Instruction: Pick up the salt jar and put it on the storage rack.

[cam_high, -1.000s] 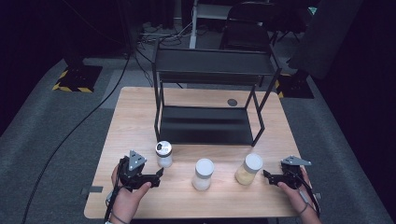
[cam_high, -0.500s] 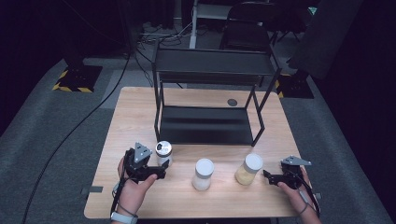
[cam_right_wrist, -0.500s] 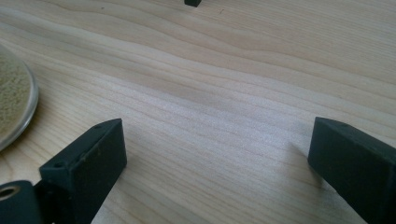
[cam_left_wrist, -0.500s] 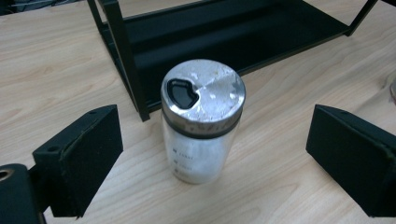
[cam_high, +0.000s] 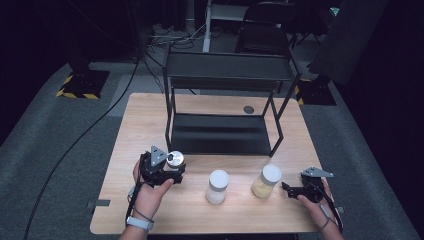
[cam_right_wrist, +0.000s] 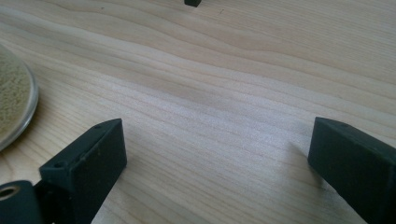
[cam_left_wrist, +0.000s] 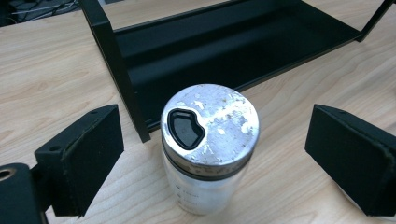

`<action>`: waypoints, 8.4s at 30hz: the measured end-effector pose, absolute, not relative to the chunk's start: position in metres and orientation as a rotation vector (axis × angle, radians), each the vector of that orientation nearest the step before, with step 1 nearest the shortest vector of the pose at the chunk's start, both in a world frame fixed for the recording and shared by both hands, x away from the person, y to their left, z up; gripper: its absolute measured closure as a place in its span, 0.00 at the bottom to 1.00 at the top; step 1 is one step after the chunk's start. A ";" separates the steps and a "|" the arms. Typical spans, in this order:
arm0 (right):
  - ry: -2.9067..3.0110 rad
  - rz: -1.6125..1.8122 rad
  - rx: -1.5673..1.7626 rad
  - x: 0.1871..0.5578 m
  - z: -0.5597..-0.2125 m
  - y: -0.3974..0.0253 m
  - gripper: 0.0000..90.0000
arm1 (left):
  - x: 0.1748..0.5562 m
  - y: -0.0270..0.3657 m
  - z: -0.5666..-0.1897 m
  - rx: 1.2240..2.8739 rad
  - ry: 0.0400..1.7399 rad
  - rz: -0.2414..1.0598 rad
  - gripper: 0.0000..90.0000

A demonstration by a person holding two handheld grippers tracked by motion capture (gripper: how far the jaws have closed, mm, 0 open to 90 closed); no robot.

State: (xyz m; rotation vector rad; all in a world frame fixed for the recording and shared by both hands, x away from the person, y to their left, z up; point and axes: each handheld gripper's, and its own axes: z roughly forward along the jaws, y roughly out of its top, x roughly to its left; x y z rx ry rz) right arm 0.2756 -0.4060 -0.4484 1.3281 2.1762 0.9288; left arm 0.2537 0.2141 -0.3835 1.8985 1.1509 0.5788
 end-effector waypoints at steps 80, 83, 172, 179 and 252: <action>2.177 0.930 1.329 0.276 -0.448 -0.406 0.04 | 0.321 0.185 -0.361 2.060 1.018 0.488 0.34; 2.177 0.930 1.329 0.276 -0.448 -0.406 0.04 | 0.330 0.182 -0.353 2.062 1.012 0.495 0.34; 2.199 0.945 1.305 0.277 -0.448 -0.410 0.05 | 0.366 0.173 -0.340 1.992 1.024 0.565 0.11; 2.201 0.946 1.302 0.278 -0.448 -0.410 0.05 | 0.339 0.189 -0.330 1.965 1.026 0.583 0.11; 2.202 0.945 1.293 0.274 -0.449 -0.410 0.06 | 0.249 0.240 -0.431 2.063 1.217 0.470 0.10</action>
